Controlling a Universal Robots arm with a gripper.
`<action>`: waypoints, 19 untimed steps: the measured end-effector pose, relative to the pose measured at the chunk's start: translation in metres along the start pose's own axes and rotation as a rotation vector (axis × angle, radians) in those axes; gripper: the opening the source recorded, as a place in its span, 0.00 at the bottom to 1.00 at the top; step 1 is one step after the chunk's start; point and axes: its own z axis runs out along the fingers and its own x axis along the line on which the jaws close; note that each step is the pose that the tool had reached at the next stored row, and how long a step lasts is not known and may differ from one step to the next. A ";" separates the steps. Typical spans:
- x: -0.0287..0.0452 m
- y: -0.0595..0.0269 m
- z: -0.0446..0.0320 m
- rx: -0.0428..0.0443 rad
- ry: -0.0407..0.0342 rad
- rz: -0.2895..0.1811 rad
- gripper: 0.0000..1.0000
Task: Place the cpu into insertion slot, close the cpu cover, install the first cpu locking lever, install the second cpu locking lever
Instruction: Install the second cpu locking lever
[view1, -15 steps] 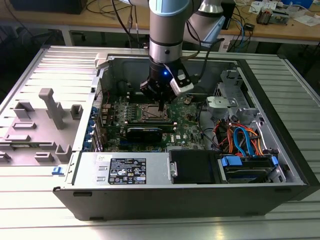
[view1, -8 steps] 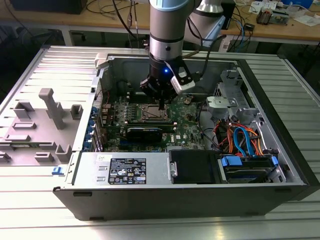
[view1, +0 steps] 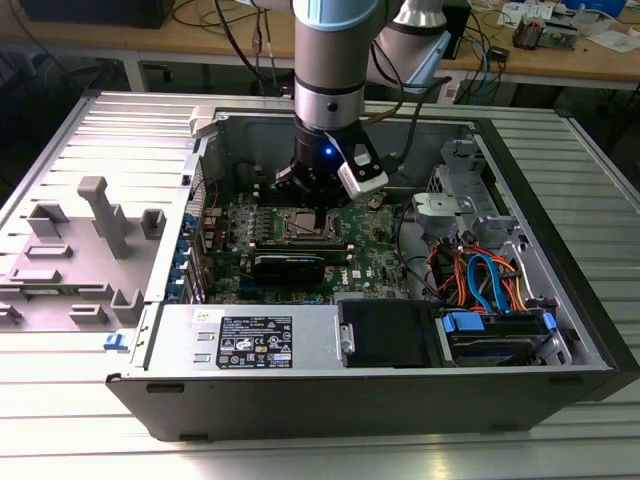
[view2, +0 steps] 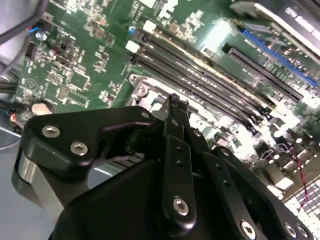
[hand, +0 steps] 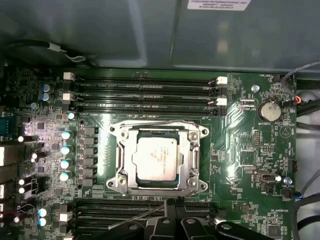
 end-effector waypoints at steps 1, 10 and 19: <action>0.0003 -0.0027 0.0000 -0.0012 0.0001 0.000 0.11; 0.0032 -0.0066 0.0000 -0.0018 0.0002 0.000 0.11; 0.0047 -0.0066 0.0000 -0.0018 0.0002 0.000 0.11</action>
